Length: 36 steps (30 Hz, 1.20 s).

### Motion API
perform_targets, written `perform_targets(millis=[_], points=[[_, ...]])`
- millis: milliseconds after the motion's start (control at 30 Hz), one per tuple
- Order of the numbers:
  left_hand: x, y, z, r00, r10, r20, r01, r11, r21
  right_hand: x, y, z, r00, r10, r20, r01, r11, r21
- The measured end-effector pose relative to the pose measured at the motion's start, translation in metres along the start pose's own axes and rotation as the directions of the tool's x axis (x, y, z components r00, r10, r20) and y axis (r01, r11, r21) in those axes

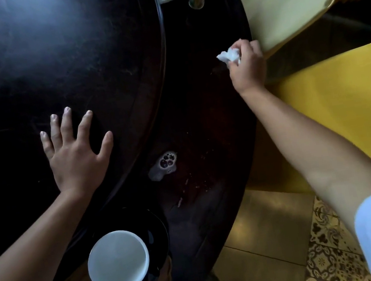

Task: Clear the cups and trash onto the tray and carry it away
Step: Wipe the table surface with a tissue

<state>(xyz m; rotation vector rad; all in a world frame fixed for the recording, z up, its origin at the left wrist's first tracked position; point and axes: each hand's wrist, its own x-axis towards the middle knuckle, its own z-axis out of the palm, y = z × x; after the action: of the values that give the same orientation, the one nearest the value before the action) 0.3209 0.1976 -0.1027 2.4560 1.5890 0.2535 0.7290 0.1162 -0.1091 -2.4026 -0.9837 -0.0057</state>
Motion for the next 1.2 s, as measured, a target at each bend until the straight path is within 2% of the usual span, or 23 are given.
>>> perform_targets(millis=[100,200,267,400,533,600,667,767,833,900,967,1100,1200], points=[[-0.001,-0.001,0.001,1.000,0.001,-0.002,-0.001,1.000,0.002,0.018,0.001,0.018,0.998,-0.057,0.037,0.061,0.991,-0.118],[-0.002,-0.001,0.002,1.000,0.000,0.001,0.000,1.000,-0.006,0.002,-0.008,0.023,0.975,-0.202,0.097,0.217,0.960,-0.175],[-0.001,-0.001,0.002,1.000,0.002,-0.004,-0.003,1.000,-0.005,-0.017,-0.010,0.021,0.954,-0.274,0.124,0.291,0.945,-0.150],[0.000,0.000,0.001,1.000,0.003,0.000,-0.003,1.000,-0.001,-0.055,-0.012,0.007,0.932,-0.301,0.201,0.316,0.948,-0.045],[-0.001,0.001,0.000,1.000,0.007,0.005,-0.007,1.000,-0.003,-0.104,-0.016,-0.013,0.861,-0.382,0.337,0.397,0.918,0.028],[-0.001,0.001,0.000,1.000,0.007,0.008,-0.007,1.000,-0.005,-0.128,-0.013,-0.026,0.827,-0.373,0.421,0.373,0.924,0.087],[-0.001,0.002,0.000,1.000,0.005,0.010,-0.005,1.000,-0.007,-0.137,-0.005,-0.042,0.836,-0.347,0.424,0.322,0.937,0.133],[-0.002,0.001,-0.001,1.000,0.002,0.011,-0.002,1.000,-0.001,-0.109,0.021,-0.051,0.950,-0.229,0.210,0.223,0.973,0.053],[-0.001,0.002,-0.001,1.000,0.004,0.012,-0.004,1.000,0.002,-0.081,0.045,-0.052,0.987,-0.094,0.133,0.105,0.992,-0.073],[-0.001,0.002,-0.001,1.000,0.004,0.013,-0.004,1.000,-0.003,-0.069,0.063,-0.050,0.986,-0.010,0.168,0.040,0.984,-0.174],[-0.001,0.001,-0.001,1.000,0.003,0.013,-0.003,1.000,0.000,-0.077,0.070,-0.047,0.976,0.001,0.219,0.044,0.979,-0.201],[0.000,0.001,-0.001,1.000,0.000,0.016,0.000,1.000,-0.008,-0.133,0.058,-0.055,0.970,0.000,0.243,0.042,0.985,-0.168],[0.000,0.001,-0.001,1.000,0.002,0.010,-0.002,1.000,-0.010,-0.182,0.035,-0.065,0.927,-0.100,0.361,0.136,0.988,-0.075]])
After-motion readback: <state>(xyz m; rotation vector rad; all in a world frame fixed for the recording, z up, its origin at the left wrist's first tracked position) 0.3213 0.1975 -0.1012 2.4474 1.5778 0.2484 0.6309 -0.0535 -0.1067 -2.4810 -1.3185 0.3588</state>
